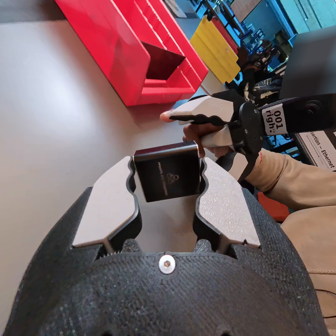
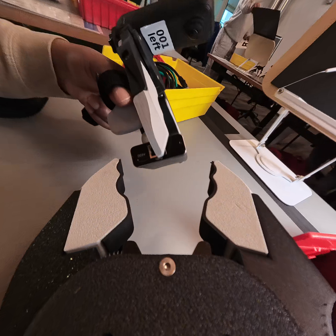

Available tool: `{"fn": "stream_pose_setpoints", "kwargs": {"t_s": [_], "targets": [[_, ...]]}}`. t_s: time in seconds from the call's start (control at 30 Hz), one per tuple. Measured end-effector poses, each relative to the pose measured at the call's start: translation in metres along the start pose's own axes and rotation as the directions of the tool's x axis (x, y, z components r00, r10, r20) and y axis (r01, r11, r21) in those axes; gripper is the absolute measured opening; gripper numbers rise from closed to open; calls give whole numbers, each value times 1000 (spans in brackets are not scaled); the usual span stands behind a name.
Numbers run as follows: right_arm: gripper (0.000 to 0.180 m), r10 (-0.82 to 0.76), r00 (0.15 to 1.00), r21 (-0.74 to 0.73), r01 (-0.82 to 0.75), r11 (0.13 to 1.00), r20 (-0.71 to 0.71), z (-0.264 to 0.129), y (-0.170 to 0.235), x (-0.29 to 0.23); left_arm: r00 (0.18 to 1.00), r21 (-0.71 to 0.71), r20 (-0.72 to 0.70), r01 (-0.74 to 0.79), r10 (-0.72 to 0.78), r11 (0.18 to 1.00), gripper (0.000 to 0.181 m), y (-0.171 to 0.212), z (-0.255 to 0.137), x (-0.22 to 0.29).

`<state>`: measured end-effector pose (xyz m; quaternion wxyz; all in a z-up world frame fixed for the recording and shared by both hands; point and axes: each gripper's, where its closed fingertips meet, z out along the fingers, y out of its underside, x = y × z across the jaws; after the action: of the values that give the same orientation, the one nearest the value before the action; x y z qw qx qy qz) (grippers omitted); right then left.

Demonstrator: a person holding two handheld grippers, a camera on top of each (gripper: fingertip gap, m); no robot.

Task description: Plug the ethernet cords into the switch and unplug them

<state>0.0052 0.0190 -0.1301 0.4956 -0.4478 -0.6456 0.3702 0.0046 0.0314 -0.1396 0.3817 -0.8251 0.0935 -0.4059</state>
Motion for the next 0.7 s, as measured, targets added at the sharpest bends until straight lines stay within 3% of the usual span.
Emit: {"fn": "stream_pose_setpoints", "kwargs": {"t_s": [0.2,0.43,0.57,0.7], "targets": [[87,-107,994,-51,106,993,-11,8,8,-15,997,-33,38,63,-62,997,69,13,14,-3],[65,-300,947,-160,281,946,-111,12,22,-9,996,-57,73,56,-52,997,69,20,21,1],[64,-254,956,-85,244,966,-145,4,6,-5,1000,-21,1,-12,12,1000,71,11,16,15],[64,76,992,121,-64,991,-99,-14,-17,12,984,112,-129,-109,123,988,72,-15,-10,39]]}}
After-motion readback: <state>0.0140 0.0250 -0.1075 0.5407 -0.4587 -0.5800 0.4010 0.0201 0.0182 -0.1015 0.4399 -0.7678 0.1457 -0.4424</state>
